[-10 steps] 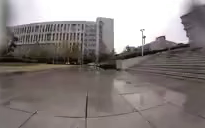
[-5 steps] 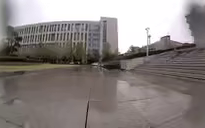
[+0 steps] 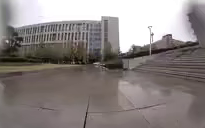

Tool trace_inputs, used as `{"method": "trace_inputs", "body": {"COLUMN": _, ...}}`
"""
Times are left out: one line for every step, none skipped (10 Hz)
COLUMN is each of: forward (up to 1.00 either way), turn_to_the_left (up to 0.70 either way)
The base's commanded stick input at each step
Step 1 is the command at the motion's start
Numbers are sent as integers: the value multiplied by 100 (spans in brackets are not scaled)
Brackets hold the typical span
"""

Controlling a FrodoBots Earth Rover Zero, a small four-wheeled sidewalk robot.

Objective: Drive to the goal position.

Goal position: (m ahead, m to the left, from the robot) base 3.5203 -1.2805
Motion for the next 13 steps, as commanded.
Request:
{"method": "trace_inputs", "body": {"forward": 70, "turn_to_the_left": 0}}
{"method": "trace_inputs", "body": {"forward": 70, "turn_to_the_left": 0}}
{"method": "trace_inputs", "body": {"forward": 70, "turn_to_the_left": 0}}
{"method": "trace_inputs", "body": {"forward": 70, "turn_to_the_left": 0}}
{"method": "trace_inputs", "body": {"forward": 70, "turn_to_the_left": 0}}
{"method": "trace_inputs", "body": {"forward": 70, "turn_to_the_left": 0}}
{"method": "trace_inputs", "body": {"forward": 70, "turn_to_the_left": 0}}
{"method": "trace_inputs", "body": {"forward": 70, "turn_to_the_left": 0}}
{"method": "trace_inputs", "body": {"forward": 70, "turn_to_the_left": 0}}
{"method": "trace_inputs", "body": {"forward": 70, "turn_to_the_left": 0}}
{"method": "trace_inputs", "body": {"forward": 70, "turn_to_the_left": 0}}
{"method": "trace_inputs", "body": {"forward": 70, "turn_to_the_left": 0}}
{"method": "trace_inputs", "body": {"forward": 70, "turn_to_the_left": 0}}
